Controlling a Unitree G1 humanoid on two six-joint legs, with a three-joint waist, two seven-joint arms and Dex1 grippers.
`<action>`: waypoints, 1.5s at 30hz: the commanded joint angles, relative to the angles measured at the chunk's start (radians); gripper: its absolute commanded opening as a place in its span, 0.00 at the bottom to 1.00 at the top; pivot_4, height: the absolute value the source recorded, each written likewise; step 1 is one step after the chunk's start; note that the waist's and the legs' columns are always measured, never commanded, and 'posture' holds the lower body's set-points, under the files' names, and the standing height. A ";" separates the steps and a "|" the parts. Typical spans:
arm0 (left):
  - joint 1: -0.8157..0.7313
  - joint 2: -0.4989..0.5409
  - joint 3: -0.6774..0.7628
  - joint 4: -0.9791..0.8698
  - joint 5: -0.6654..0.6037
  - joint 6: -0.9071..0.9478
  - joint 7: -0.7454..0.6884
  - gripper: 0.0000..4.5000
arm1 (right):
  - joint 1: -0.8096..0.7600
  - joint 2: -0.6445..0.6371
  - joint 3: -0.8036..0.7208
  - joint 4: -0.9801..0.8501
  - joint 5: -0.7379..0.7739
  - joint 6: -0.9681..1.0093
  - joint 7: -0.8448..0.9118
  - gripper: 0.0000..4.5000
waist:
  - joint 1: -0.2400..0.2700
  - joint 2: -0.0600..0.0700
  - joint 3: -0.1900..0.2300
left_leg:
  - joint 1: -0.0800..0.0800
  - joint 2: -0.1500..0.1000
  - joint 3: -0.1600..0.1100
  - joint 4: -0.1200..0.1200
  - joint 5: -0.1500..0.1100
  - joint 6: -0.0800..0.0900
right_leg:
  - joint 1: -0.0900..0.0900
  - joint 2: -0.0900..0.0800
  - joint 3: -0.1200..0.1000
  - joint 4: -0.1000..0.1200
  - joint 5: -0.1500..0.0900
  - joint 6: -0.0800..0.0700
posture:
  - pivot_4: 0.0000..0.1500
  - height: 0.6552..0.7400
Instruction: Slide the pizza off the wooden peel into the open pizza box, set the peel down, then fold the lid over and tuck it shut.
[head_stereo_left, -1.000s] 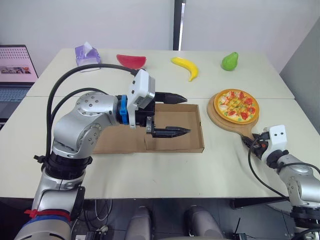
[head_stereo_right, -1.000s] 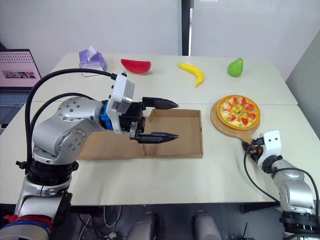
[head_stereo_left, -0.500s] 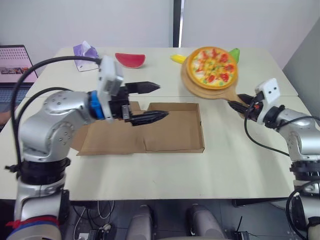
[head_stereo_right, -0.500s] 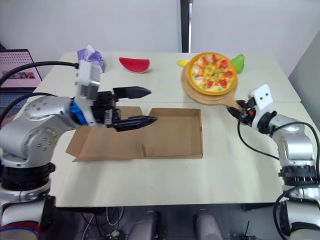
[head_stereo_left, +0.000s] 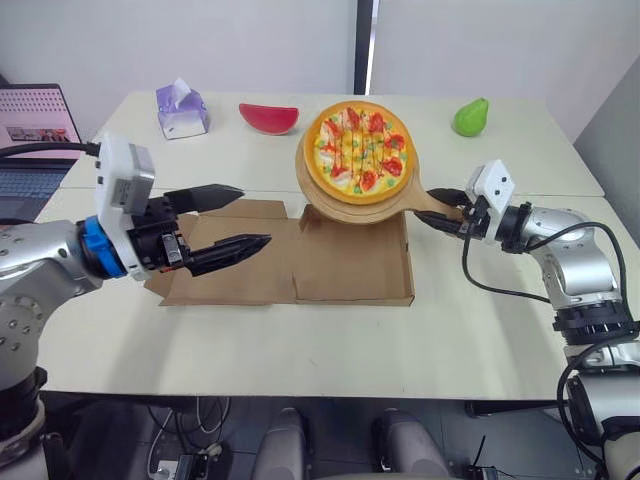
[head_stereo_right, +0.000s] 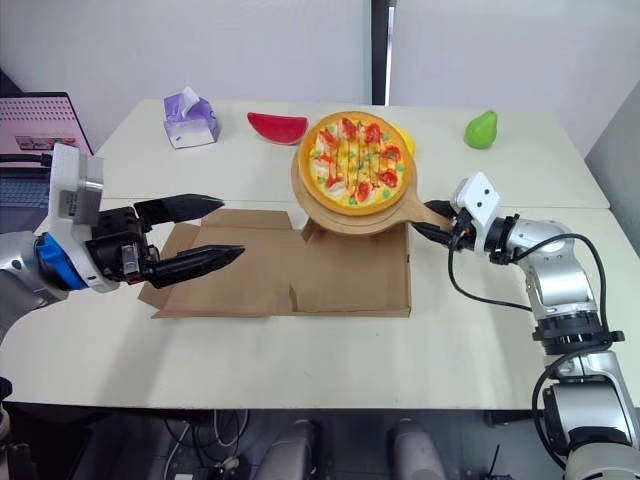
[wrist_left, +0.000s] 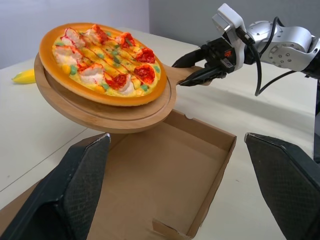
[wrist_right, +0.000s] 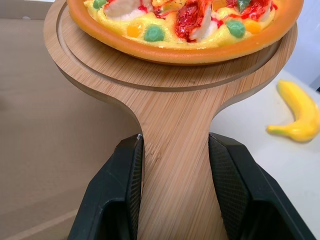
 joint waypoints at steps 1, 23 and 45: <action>-0.015 0.017 0.007 -0.031 -0.021 -0.019 0.011 1.00 | -0.031 0.006 -0.020 -0.007 -0.006 -0.107 -0.005 0.38 | -0.001 0.000 0.000 | 0.000 0.000 0.000 0.000 0.000 0.000 | 0.000 0.000 0.000 0.000 0.000 0.000 | 1.00 1.00; -0.055 0.045 -0.036 -0.001 -0.029 -0.037 -0.011 1.00 | -0.068 0.034 0.005 0.126 -0.104 -0.265 -0.025 0.38 | -0.001 0.000 0.000 | 0.000 0.000 0.000 0.000 0.000 0.000 | 0.000 0.000 0.000 0.000 0.000 0.000 | 1.00 1.00; -0.060 0.031 -0.060 -0.001 -0.033 -0.052 -0.009 1.00 | -0.253 0.045 -0.038 0.336 -0.196 -0.578 -0.264 0.38 | -0.002 0.000 0.000 | 0.000 0.000 0.000 0.000 0.000 0.000 | 0.000 0.000 0.000 0.000 0.000 0.000 | 1.00 1.00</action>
